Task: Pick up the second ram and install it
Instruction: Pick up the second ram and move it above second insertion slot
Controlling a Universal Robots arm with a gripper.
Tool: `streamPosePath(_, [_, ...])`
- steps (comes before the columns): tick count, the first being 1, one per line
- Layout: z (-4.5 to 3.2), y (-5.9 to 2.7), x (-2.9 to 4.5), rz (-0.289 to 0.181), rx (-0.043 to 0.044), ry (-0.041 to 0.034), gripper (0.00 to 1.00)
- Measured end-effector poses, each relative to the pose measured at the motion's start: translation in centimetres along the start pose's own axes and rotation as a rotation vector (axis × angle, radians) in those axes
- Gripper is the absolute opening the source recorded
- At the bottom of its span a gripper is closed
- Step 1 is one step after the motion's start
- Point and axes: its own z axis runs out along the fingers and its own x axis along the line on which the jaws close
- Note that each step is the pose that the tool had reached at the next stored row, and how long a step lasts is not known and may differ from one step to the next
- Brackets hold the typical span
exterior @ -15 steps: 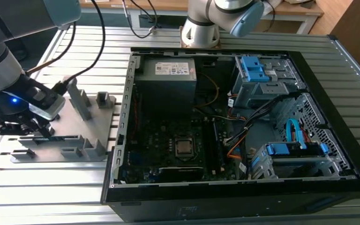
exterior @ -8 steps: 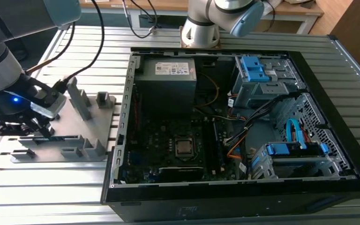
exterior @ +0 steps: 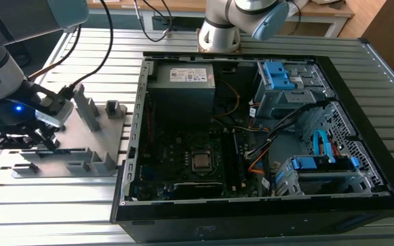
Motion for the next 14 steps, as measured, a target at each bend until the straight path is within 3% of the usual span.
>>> streamPosePath(14, [0.00, 0.00, 0.00, -0.083, 0.0010, 0.0008, 0.10])
